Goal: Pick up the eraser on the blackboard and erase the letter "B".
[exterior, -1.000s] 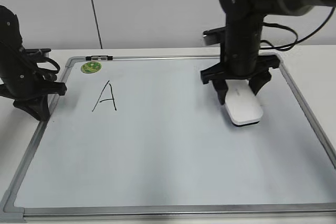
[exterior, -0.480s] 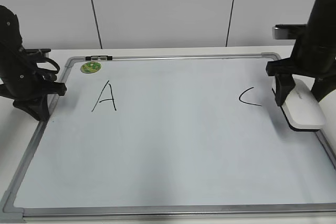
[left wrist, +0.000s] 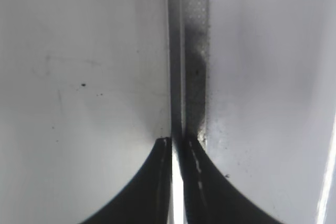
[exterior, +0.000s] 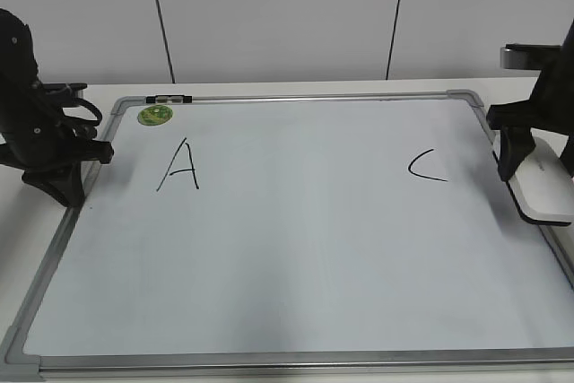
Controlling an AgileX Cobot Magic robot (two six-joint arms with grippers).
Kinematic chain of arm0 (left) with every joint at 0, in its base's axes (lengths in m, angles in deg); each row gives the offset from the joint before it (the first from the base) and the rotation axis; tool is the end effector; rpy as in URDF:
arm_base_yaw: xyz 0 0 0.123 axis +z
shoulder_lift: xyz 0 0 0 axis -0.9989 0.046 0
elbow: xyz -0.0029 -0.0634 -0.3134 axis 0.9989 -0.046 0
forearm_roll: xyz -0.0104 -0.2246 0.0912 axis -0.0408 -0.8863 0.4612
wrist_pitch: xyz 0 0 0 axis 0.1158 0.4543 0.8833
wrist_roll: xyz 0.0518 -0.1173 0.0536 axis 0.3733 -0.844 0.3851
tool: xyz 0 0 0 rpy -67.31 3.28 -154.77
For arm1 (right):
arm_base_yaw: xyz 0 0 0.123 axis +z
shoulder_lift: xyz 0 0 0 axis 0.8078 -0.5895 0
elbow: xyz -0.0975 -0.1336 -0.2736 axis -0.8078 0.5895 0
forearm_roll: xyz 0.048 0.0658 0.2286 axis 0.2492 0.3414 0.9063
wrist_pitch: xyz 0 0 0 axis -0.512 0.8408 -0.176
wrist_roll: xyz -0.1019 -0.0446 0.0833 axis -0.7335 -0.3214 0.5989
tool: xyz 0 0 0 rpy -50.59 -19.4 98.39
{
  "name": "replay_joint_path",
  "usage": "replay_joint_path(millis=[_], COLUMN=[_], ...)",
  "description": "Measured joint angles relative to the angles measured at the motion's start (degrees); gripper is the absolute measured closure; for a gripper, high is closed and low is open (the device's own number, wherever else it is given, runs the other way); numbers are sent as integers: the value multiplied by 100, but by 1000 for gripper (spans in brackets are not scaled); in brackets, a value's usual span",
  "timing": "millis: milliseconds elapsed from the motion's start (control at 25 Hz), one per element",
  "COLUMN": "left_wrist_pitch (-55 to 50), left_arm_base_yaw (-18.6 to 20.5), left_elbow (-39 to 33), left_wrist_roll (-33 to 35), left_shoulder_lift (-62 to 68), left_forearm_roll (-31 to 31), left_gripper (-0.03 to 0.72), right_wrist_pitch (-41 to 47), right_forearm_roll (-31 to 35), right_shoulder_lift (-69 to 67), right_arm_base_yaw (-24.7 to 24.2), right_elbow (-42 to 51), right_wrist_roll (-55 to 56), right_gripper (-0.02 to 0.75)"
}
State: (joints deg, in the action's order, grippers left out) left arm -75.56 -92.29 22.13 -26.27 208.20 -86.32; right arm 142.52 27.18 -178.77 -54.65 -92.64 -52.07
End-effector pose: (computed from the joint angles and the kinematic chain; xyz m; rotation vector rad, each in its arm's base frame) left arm 0.4289 -0.0403 0.1164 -0.0530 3.0504 -0.0510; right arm 0.3975 0.0004 0.1955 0.0670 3.1079 0.0648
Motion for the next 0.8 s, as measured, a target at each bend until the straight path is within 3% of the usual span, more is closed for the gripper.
replay_joint_path(millis=[800], left_wrist_pitch=[-8], left_arm_base_yaw=[0], left_elbow=[10], left_wrist_roll=[0], left_shoulder_lift=[0], left_forearm_roll=[0], left_gripper=[650], right_wrist_pitch=[-394], right_forearm_roll=[-13], right_shoulder_lift=[-584], right_arm_base_yaw=[0], right_elbow=[-229], right_wrist_roll=[-13], right_gripper=[203])
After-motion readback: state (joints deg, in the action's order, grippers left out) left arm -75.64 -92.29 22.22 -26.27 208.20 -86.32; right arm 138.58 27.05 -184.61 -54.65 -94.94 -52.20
